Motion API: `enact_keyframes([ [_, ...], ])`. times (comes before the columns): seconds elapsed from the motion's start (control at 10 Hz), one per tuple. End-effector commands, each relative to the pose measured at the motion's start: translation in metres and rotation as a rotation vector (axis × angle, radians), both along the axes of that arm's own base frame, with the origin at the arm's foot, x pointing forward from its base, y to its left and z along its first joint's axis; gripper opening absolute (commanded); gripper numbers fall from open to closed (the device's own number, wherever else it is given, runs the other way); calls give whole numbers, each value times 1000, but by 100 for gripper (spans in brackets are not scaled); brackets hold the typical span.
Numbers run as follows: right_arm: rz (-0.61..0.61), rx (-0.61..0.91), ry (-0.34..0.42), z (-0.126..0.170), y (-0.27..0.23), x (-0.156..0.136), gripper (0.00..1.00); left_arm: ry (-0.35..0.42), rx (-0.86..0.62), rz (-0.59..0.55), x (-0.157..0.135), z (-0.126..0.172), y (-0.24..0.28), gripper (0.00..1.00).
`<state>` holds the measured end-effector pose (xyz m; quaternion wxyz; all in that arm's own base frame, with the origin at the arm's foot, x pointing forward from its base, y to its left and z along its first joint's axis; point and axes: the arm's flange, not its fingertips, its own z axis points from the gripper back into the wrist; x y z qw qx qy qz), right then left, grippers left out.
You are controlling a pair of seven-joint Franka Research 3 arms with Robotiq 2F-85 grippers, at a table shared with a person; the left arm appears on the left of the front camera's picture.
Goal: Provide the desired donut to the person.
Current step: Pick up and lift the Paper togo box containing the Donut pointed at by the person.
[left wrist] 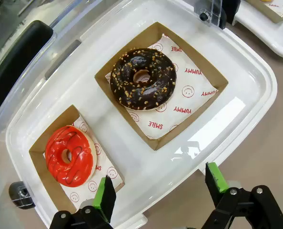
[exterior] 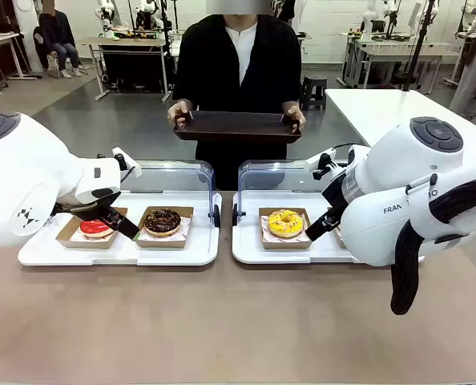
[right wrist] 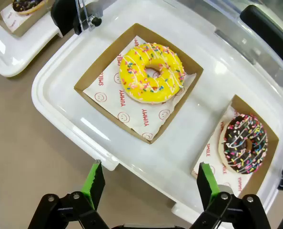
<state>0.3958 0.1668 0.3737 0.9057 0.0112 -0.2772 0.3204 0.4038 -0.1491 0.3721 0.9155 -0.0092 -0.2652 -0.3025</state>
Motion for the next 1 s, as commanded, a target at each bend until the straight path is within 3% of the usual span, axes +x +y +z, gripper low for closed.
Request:
enact_keyframes([
  [0.0,0,0,0,0,0,0,100,0,0,0,0,0,0,100],
  [0.9,0,0,0,0,0,0,100,0,0,0,0,0,0,100],
])
